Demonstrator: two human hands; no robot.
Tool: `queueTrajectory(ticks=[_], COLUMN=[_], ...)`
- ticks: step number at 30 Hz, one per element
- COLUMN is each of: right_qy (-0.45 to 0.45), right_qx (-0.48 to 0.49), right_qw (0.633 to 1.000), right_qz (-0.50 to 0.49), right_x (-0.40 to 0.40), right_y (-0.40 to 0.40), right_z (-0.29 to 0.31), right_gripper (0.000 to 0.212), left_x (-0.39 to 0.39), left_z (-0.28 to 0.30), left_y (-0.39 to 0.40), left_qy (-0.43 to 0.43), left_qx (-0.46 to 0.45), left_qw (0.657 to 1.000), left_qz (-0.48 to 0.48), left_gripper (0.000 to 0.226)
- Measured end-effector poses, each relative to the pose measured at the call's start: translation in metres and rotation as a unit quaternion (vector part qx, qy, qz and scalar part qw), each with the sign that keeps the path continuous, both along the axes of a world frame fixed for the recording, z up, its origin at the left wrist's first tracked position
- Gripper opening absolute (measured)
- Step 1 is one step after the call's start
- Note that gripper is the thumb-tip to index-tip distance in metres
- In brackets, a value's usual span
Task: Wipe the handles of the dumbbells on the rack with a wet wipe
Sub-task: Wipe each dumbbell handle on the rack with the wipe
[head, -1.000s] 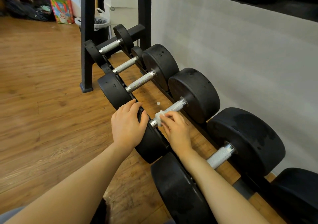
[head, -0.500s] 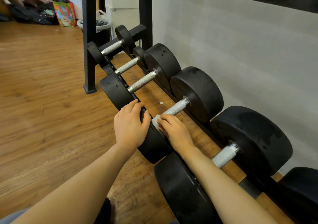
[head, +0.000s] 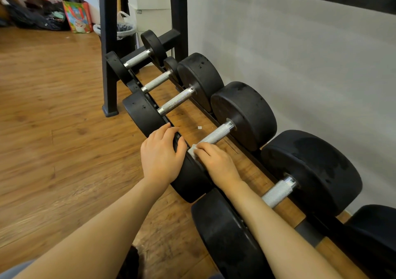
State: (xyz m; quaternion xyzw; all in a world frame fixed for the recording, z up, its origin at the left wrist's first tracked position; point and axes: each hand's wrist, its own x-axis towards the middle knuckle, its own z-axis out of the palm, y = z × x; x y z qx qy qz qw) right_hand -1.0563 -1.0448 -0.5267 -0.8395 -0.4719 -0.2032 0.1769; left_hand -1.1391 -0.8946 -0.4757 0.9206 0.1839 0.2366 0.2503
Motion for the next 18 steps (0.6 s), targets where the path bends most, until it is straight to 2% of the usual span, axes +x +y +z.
queueTrajectory(ticks=[4,8,12,18], right_qy=[0.042,0.038,0.022,0.006], right_qx=[0.065,0.031,-0.003,0.031], right_qw=[0.995,0.998,1.000,0.997], right_qz=[-0.058,-0.031,0.012,-0.066], right_x=[0.007,0.002,0.000,0.014], right_y=[-0.009,-0.005,-0.001,-0.007], right_z=[0.001,0.000,-0.001,0.001], right_gripper=[0.037,0.050,0.051,0.044], left_x=[-0.001,-0.001,-0.001,-0.002], left_z=[0.001,0.001,0.000,0.001], left_y=[-0.001,-0.001,-0.001,0.000], left_qy=[0.005,0.004,0.000,0.000], left_qx=[0.000,0.003,0.002,0.003], left_qw=[1.000,1.000,1.000,1.000], left_qz=[0.003,0.003,0.002,-0.009], left_gripper=[0.040,0.038,0.037,0.039])
